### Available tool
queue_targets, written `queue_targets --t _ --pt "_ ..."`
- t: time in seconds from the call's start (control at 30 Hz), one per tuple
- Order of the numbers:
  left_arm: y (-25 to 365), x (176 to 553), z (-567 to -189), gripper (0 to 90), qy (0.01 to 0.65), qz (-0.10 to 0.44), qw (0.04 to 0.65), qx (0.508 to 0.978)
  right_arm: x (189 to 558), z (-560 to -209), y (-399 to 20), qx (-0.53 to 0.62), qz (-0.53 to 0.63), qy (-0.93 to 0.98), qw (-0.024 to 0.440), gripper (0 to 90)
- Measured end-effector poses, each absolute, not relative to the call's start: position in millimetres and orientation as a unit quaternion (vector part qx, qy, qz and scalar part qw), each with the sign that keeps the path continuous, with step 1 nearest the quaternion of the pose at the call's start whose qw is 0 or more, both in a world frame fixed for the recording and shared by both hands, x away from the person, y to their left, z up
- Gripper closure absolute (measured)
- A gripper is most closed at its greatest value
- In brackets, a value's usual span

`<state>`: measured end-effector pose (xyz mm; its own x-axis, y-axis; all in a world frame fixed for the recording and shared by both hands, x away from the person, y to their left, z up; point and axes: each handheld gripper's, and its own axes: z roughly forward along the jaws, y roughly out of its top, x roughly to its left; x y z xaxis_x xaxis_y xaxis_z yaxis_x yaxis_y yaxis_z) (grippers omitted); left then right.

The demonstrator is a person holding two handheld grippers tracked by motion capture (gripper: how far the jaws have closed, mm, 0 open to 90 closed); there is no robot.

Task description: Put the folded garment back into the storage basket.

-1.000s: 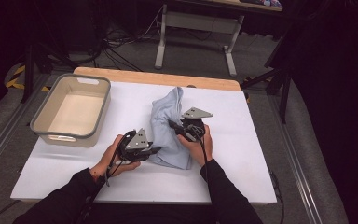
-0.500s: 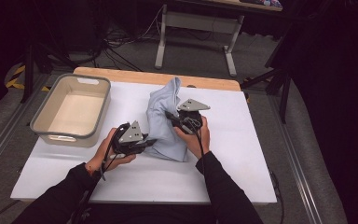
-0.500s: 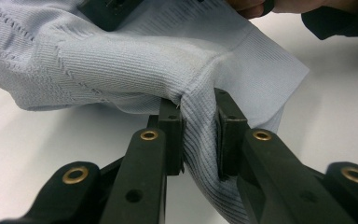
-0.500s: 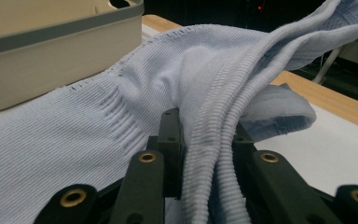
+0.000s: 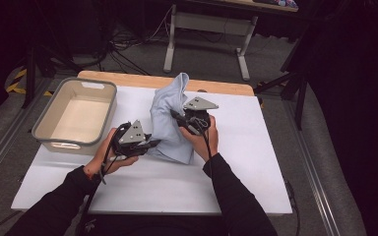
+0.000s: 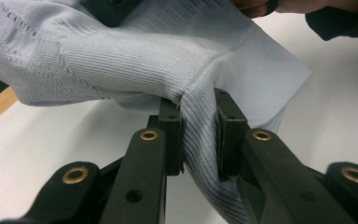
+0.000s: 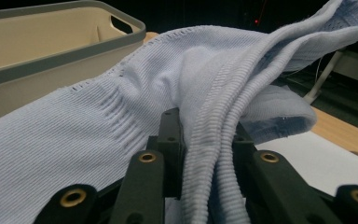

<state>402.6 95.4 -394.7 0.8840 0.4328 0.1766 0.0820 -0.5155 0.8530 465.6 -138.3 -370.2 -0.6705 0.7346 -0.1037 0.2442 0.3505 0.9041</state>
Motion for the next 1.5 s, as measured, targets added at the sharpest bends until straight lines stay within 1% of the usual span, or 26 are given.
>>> queue_targets --t 0.73,1.5 --pt "127.6 405.7 -378.4 76.8 0.16 0.209 0.466 0.845 472.9 -351.1 -106.7 0.292 0.491 0.776 0.267 73.9" --pt "184.7 414.0 -368.6 76.8 0.2 0.231 0.453 0.838 492.2 -341.0 -49.8 0.263 0.508 0.777 0.263 73.9"
